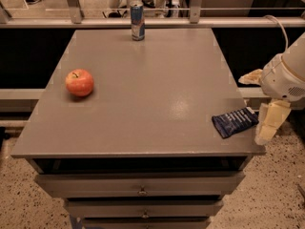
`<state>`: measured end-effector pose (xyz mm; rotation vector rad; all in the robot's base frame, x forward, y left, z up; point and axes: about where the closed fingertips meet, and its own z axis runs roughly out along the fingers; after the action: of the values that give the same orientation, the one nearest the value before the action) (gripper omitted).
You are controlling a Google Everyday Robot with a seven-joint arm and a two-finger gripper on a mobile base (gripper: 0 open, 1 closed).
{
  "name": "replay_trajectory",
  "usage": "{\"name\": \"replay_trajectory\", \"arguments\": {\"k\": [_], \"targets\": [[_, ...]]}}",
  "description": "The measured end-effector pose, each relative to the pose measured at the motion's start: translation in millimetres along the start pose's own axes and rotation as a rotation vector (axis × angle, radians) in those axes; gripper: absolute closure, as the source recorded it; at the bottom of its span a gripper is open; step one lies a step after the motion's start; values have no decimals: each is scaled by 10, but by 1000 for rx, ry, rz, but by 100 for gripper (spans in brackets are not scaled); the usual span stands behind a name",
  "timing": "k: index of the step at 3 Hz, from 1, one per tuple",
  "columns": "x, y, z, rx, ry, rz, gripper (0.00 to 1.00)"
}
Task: Move rxbar blueberry near apple
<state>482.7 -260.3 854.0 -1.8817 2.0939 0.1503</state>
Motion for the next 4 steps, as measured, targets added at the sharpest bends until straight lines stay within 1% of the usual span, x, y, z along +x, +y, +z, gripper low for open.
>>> {"name": "replay_trajectory", "arguments": {"k": [1,2,3,4], "targets": [[78,-55,88,-11,-5,12,0],[137,-80,161,-14,-25,22,16],[185,-53,216,-20,-41,38,39],[173,-39,195,-21,-47,43,70]]}}
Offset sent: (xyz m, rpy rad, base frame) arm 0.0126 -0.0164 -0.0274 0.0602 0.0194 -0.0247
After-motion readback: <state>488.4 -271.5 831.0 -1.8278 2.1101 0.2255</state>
